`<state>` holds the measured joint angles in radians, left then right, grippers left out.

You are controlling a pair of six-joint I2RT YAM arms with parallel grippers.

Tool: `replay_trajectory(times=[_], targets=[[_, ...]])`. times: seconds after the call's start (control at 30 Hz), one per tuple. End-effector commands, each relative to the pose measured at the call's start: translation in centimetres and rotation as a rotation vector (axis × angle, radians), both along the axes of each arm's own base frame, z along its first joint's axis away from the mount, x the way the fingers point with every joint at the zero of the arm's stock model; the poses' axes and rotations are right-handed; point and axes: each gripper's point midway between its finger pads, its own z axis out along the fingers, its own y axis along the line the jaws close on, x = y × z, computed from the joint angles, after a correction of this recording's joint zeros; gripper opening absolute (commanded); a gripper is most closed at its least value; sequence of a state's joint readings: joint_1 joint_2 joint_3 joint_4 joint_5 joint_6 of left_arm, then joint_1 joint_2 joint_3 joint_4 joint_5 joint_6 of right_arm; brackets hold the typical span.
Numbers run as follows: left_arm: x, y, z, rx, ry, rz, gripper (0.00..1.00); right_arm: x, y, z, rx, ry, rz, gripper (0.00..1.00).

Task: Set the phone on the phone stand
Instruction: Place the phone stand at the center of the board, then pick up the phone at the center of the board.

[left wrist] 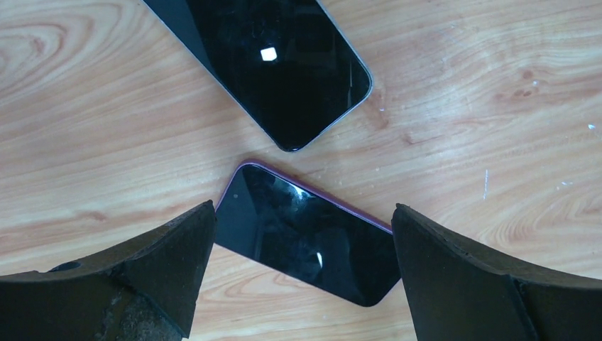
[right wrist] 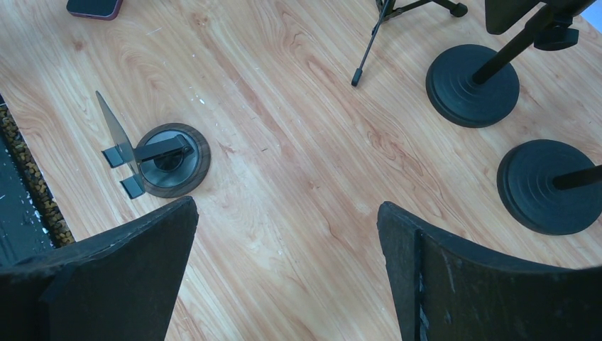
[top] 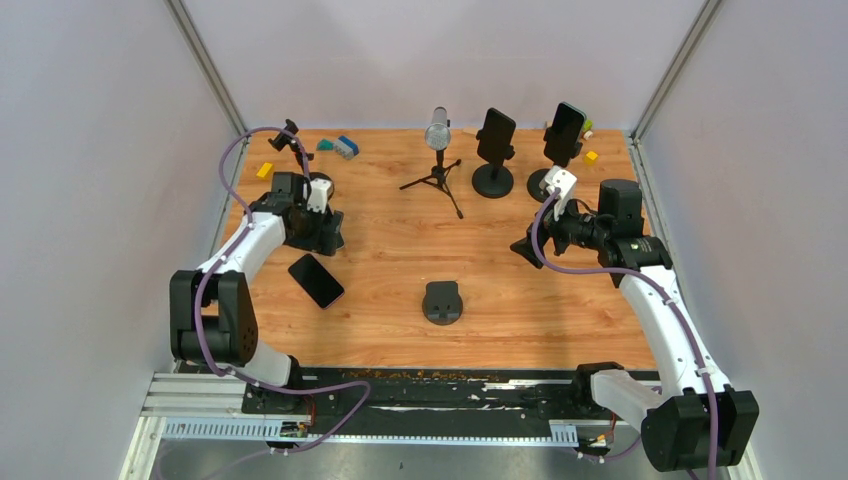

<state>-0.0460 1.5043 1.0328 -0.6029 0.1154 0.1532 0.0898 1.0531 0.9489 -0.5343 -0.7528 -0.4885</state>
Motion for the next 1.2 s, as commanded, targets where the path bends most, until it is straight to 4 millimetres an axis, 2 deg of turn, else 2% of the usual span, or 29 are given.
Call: replay_trajectory(times=[0.0, 0.33, 0.43, 0.6, 1.17], targets=[[0.8, 0.3, 0.6, -0.019, -0.064, 0.096, 1.00, 0.1, 0.2, 1.2, 0.010, -0.049, 0.016, 1.00], [-1.6, 1.2, -1.3, -0.043, 0.040, 0.166, 1.00, -0.1, 0.3, 1.3, 0.017, -0.051, 0.025, 1.00], [-2.7, 2.6, -2.2, -0.038, 0.082, 0.214, 1.00, 0.1, 0.2, 1.2, 0.014, -0.047, 0.020, 1.00], [-3.8, 2.9, -3.3, -0.067, 0.136, 0.243, 1.00, 0.0, 0.2, 1.3, 0.014, -0.050, 0.018, 1.00], [-4.4, 2.3, -5.0, -0.161, 0.145, 0.343, 1.00, 0.4, 0.0, 0.8, 0.004, -0.036, 0.006, 1.00]])
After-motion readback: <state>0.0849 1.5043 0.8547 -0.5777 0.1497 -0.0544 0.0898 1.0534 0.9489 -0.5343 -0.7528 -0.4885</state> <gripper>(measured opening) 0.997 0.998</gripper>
